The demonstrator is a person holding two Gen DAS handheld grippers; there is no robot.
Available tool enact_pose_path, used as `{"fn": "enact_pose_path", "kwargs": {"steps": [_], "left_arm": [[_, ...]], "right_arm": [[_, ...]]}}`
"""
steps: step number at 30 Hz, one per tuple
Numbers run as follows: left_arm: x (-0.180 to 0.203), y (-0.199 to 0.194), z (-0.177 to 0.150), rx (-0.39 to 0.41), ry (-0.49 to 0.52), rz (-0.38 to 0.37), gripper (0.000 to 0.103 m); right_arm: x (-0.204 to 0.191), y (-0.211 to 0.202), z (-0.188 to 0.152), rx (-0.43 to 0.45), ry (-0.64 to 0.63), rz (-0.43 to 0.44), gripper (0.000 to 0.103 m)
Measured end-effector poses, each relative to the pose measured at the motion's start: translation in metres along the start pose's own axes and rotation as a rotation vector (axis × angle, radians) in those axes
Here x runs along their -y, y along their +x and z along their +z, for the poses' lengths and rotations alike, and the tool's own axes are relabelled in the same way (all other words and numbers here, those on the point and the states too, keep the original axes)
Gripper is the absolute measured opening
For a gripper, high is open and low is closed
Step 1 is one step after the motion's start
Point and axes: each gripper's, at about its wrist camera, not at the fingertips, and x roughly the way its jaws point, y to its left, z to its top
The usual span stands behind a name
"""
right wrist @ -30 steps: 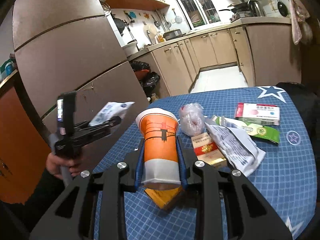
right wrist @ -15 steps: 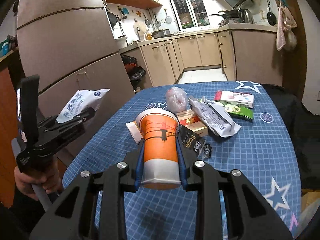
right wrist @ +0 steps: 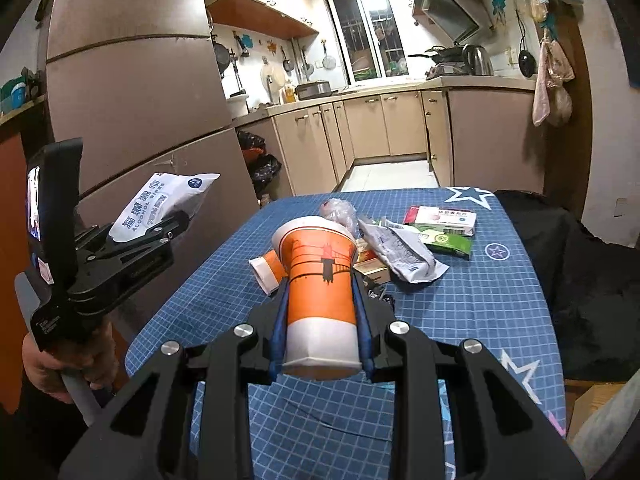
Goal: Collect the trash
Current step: 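Lift the wipes pack and orange cup off the table with both tools, then move both tools over the white bucket and open them to drop the items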
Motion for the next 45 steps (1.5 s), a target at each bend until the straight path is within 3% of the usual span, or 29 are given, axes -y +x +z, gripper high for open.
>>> {"fn": "enact_pose_path", "kwargs": {"steps": [26,45], "left_arm": [[0.074,-0.030,0.010,0.049,0.112,-0.102,0.052],[0.184,-0.068,0.017,0.075,0.236,-0.355,0.052]], "right_arm": [[0.048,-0.059,-0.002,0.095,0.069,-0.106,0.027],[0.109,-0.128,-0.015,0.186,0.166,-0.267,0.027]]}}
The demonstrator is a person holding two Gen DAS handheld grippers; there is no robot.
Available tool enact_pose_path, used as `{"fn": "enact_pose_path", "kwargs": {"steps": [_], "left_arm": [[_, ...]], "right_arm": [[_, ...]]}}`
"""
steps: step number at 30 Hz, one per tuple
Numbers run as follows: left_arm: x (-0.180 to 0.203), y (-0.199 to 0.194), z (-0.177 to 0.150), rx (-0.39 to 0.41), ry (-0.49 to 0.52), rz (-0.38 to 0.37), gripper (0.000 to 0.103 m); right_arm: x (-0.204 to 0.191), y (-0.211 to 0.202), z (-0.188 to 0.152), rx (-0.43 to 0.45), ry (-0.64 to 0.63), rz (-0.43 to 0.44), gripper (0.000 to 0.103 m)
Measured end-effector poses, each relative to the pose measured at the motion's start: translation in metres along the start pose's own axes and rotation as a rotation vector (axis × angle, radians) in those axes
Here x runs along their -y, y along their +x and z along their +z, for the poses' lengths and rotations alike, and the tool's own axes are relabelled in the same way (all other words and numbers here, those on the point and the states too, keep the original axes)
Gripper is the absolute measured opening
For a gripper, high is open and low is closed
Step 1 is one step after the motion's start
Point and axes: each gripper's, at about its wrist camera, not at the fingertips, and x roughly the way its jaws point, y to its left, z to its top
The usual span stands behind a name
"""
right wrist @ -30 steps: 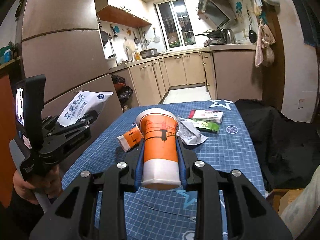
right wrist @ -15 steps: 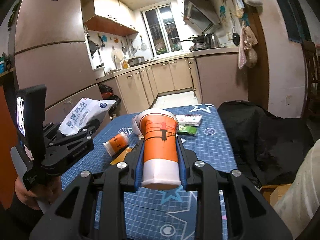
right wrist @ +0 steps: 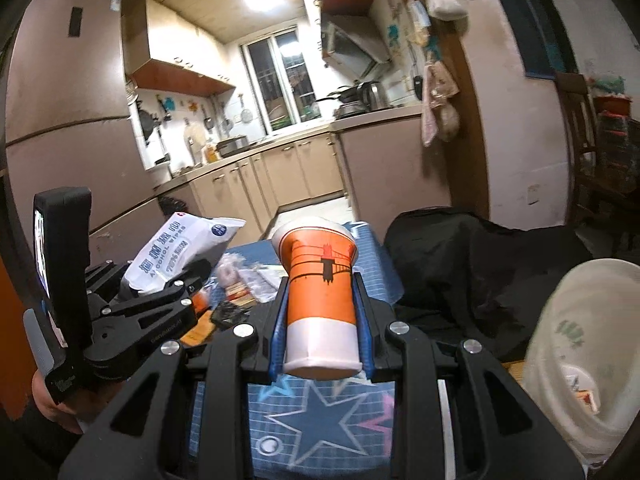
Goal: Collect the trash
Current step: 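Move both tools over the white bucket and open them to drop the items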
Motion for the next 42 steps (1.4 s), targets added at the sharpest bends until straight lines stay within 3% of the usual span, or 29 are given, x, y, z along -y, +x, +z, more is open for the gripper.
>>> {"fn": "enact_pose_path", "kwargs": {"steps": [8,28,32,36,42], "left_arm": [[0.060,0.003,0.017,0.014,0.062,-0.126,0.052],[0.218,0.009,0.049,0.040,0.219,-0.464,0.052],[0.246,0.013,0.054,0.028,0.241,-0.564,0.052],[0.278,0.018,0.058,0.026,0.258,-0.711,0.052],[0.310,0.041,0.063,-0.026,0.246,-0.811,0.053]], "right_arm": [[0.040,-0.031,0.007,0.044,0.041,-0.101,0.027],[0.154,-0.118,-0.002,0.118,0.118,-0.494,0.027],[0.172,-0.128,-0.005,0.114,0.102,-0.570,0.027],[0.191,-0.131,-0.010,0.100,0.111,-0.624,0.027],[0.214,-0.122,-0.015,0.064,0.118,-0.655,0.028]]}}
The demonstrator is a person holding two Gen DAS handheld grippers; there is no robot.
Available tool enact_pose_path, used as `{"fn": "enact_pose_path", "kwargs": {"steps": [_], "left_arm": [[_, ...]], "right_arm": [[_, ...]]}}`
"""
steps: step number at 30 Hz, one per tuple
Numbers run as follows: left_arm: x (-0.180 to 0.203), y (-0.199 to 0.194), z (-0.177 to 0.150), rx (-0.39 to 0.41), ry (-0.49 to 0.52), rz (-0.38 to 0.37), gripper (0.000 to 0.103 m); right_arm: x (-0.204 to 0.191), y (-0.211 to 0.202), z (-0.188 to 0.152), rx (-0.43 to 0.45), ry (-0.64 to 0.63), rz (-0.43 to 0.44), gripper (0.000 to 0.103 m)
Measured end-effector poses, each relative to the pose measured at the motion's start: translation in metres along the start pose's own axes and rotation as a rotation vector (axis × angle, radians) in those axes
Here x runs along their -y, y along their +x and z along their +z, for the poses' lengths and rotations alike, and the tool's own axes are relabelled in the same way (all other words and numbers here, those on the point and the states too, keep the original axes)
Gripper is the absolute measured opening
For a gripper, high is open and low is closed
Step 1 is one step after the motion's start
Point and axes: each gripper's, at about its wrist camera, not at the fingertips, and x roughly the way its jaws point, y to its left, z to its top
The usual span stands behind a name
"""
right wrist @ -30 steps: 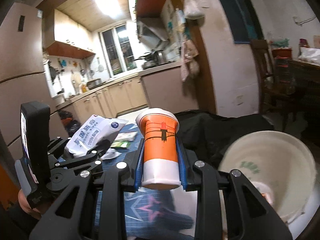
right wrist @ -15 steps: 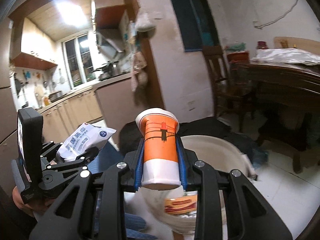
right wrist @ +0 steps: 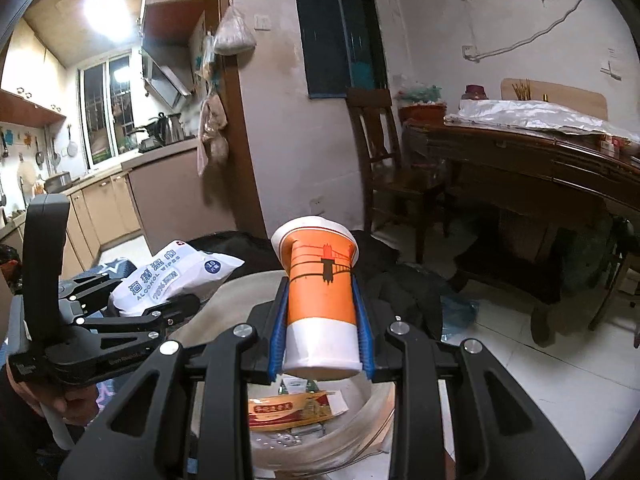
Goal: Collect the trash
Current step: 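Move both tools over the white bucket and open them to drop the items, then grasp an orange paper cup with the left tool while the right grasps the black Face snack bag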
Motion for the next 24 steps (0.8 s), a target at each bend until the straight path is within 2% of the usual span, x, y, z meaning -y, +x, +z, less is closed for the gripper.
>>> {"fn": "enact_pose_path", "kwargs": {"steps": [3,4,5,8,14,17,24], "left_arm": [[0.003,0.010,0.003,0.001,0.009,-0.010,0.055],[0.002,0.012,0.004,0.002,0.010,-0.007,0.057],[0.001,0.012,0.005,0.001,0.009,-0.006,0.059],[-0.003,0.009,0.008,0.028,-0.011,-0.014,0.066],[-0.008,-0.002,0.011,0.050,0.007,0.008,0.066],[-0.012,-0.009,0.007,0.049,-0.022,0.005,0.066],[-0.028,-0.038,-0.012,0.075,-0.022,0.063,0.066]], "right_arm": [[-0.001,0.013,0.000,-0.022,0.002,0.008,0.031],[-0.001,0.016,0.000,-0.031,0.008,0.007,0.041],[0.000,0.017,0.001,-0.033,0.011,0.006,0.046],[0.001,0.017,0.002,-0.028,0.019,0.008,0.046],[0.005,0.010,0.001,-0.020,0.033,0.004,0.046],[0.005,0.010,0.002,-0.019,0.043,0.013,0.046],[-0.018,0.004,0.000,-0.016,0.034,0.082,0.046]]}}
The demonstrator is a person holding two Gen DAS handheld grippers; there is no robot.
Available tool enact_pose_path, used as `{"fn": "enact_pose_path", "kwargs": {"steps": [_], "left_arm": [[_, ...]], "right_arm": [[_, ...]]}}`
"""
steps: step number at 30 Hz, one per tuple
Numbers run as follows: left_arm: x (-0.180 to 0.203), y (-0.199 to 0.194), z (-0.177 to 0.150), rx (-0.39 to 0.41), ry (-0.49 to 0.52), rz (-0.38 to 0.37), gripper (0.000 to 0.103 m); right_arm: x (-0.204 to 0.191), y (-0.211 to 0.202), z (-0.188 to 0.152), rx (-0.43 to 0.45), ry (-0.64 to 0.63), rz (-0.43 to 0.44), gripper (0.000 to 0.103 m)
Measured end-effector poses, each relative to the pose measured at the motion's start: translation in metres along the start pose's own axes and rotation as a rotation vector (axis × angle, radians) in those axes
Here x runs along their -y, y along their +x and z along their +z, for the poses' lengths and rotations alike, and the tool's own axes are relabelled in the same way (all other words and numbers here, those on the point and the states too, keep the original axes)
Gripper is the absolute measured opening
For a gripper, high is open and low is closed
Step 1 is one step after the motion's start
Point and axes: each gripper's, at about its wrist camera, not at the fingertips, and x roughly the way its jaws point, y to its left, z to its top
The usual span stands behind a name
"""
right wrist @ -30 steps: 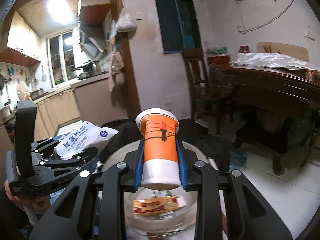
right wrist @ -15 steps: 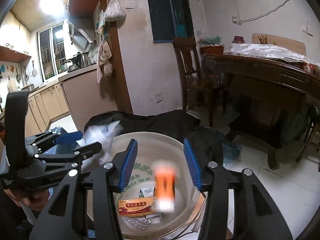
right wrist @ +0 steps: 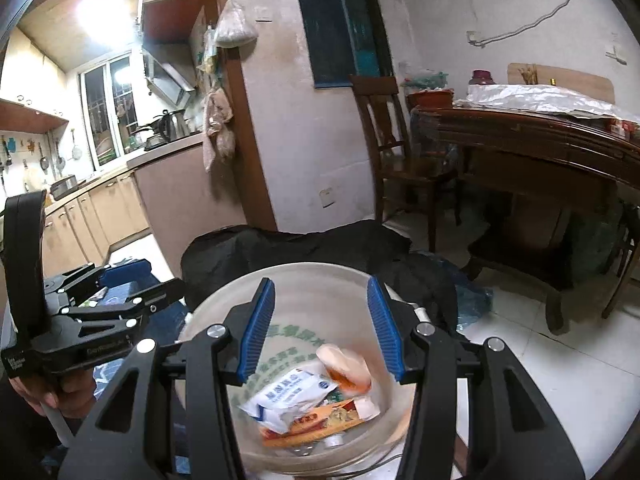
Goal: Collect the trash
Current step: 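Grasp an orange paper cup with the left tool while the right grasps the black Face snack bag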
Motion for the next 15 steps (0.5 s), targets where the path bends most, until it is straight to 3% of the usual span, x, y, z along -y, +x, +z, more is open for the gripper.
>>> {"fn": "enact_pose_path", "kwargs": {"steps": [5,7,14,15], "left_arm": [[-0.033,-0.043,-0.033,0.023,0.010,0.094,0.066],[-0.057,-0.064,-0.054,0.022,-0.008,0.166,0.066],[-0.148,-0.130,-0.133,-0.059,-0.160,0.364,0.066],[-0.168,-0.145,-0.151,-0.079,-0.199,0.420,0.066]], "right_arm": [[-0.051,-0.006,-0.004,0.006,-0.055,0.153,0.049],[-0.075,-0.006,-0.007,0.002,-0.090,0.214,0.051],[-0.184,0.012,-0.032,-0.071,-0.275,0.453,0.052],[-0.194,0.015,-0.035,-0.087,-0.289,0.474,0.052]]}}
